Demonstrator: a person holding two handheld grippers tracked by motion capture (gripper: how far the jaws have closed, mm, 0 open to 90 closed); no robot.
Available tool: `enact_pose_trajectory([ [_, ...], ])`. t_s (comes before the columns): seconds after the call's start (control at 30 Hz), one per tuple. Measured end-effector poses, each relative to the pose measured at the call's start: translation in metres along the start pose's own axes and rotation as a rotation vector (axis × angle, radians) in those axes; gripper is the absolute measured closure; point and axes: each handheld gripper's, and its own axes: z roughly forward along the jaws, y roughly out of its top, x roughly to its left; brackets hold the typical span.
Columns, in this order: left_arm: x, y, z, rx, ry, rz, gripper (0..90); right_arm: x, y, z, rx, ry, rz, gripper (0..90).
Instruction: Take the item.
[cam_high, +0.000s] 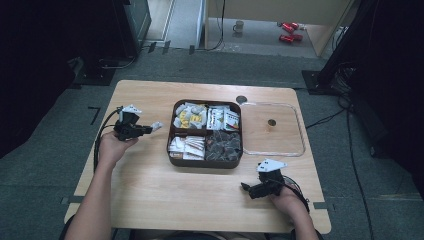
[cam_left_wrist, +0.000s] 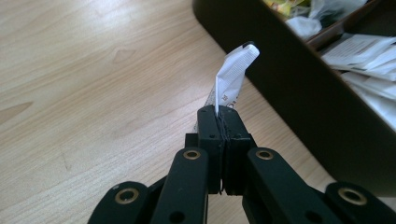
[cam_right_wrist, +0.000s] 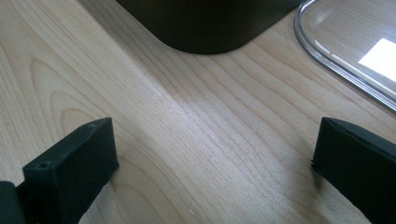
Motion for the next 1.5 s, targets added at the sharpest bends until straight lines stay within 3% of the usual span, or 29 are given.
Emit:
enact_pose_trajectory([
  [0.2,0.005,-0.005,0.014,0.041,0.008,-0.009,89.5,0.000,0.000,0.000,0.000,0.000,0.000,0.0],
  [0.67,0.003,-0.008,0.027,0.051,0.013,-0.007,86.0,0.000,0.000,0.000,0.000,0.000,0.000,0.0],
  [1.1,0.004,-0.009,0.025,0.055,-0.001,-0.019,72.2,0.000,0.000,0.000,0.000,0.000,0.000,0.0],
  [1.5,0.001,-0.011,0.007,-0.010,-0.005,-0.023,64.1,0.000,0.000,0.000,0.000,0.000,0.001,0.0],
])
